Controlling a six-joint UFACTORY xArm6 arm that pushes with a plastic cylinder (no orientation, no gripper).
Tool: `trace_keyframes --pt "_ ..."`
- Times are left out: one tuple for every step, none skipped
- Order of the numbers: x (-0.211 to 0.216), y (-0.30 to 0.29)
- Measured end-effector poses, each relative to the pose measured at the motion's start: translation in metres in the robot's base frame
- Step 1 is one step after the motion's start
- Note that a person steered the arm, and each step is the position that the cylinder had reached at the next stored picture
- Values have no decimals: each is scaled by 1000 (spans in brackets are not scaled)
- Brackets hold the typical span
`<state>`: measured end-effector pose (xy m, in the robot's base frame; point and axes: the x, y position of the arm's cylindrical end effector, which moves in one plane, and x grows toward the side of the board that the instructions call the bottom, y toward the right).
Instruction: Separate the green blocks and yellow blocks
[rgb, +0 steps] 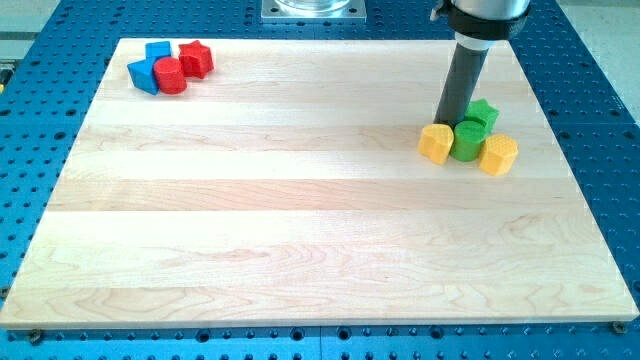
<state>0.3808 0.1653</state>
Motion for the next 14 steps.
trace_keyframes --pt "2 12" --pt "2 3" --pt "-39 -22" --pt "-45 -10" --pt "-45 -9" --pt "-52 25" --pt "-35 62" --pt "-30 111" --pt "-10 117" --pt "14 58" --pt "17 -15" --pt "-13 -38" --pt "-10 -66" --pt "-2 8"
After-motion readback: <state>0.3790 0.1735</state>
